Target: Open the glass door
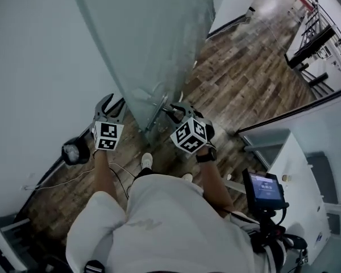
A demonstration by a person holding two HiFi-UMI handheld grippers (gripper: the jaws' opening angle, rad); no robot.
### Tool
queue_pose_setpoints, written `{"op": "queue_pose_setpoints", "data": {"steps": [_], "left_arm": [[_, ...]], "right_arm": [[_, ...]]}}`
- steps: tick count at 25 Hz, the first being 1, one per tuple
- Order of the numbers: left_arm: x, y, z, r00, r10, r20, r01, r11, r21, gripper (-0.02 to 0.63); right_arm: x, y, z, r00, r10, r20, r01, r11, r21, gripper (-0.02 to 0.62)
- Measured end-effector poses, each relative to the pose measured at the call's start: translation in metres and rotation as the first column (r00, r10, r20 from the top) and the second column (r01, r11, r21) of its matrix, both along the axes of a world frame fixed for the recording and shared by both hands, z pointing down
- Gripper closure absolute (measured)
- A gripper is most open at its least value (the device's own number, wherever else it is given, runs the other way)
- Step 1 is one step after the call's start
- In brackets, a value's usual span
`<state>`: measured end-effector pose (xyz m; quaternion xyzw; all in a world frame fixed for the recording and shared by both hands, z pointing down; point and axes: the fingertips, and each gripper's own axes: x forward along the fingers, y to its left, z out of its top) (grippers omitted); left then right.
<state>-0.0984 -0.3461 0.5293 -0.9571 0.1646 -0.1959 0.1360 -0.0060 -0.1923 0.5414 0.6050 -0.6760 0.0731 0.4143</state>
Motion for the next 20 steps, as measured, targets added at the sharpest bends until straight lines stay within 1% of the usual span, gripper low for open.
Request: {"op": "queue_pose_setpoints", "data": {"steps": [1,2,3,5,6,9,11,14,15,20], "left_arm": [[-0.011,-0.007,-0.006,0.998,-0.049,-0.05,0.046,0.997,-0.059,0.394],[-0.022,-0.014,-0.009,0.992,-0.093,-0.08,0.085,0.992,-0.095,0.394],[-0.032,-0.02,-0.011,0.987,-0.126,-0.095,0.115,0.987,-0.11,0.394],[-0.05,-0.026,-0.015,0.98,-0.164,-0.114,0.151,0.982,-0.113,0.394],[-0.058,-0.029,-0.017,0.976,-0.177,-0.126,0.163,0.98,-0.112,0.394],[-0.077,-0.038,-0.021,0.963,-0.213,-0.166,0.196,0.974,-0.113,0.394],[-0.088,-0.043,-0.02,0.956,-0.232,-0.18,0.215,0.97,-0.11,0.394],[-0.104,-0.047,-0.013,0.951,-0.253,-0.18,0.235,0.965,-0.115,0.394],[-0.108,-0.049,-0.01,0.949,-0.261,-0.178,0.242,0.963,-0.121,0.394],[-0.123,-0.067,-0.001,0.934,-0.311,-0.179,0.286,0.946,-0.152,0.394]], "right_arm": [[-0.004,-0.008,0.004,1.0,-0.011,0.0,0.011,1.0,-0.013,0.499],[-0.008,-0.018,0.007,1.0,-0.022,0.002,0.022,0.999,-0.026,0.499],[-0.012,-0.027,0.011,0.999,-0.031,0.01,0.032,0.999,-0.037,0.499],[-0.019,-0.044,0.018,0.999,-0.045,0.028,0.046,0.997,-0.064,0.499],[-0.023,-0.052,0.022,0.998,-0.055,0.018,0.056,0.995,-0.082,0.499],[-0.03,-0.079,0.03,0.992,-0.11,-0.066,0.102,0.988,-0.116,0.492],[-0.034,-0.098,0.032,0.991,-0.118,-0.062,0.112,0.989,-0.093,0.489],[-0.042,-0.122,0.031,0.994,-0.114,0.002,0.114,0.993,-0.011,0.489],[-0.044,-0.13,0.03,0.993,-0.116,0.008,0.116,0.993,0.009,0.489],[-0.05,-0.174,0.029,0.994,-0.098,-0.046,0.1,0.994,0.043,0.488]]}}
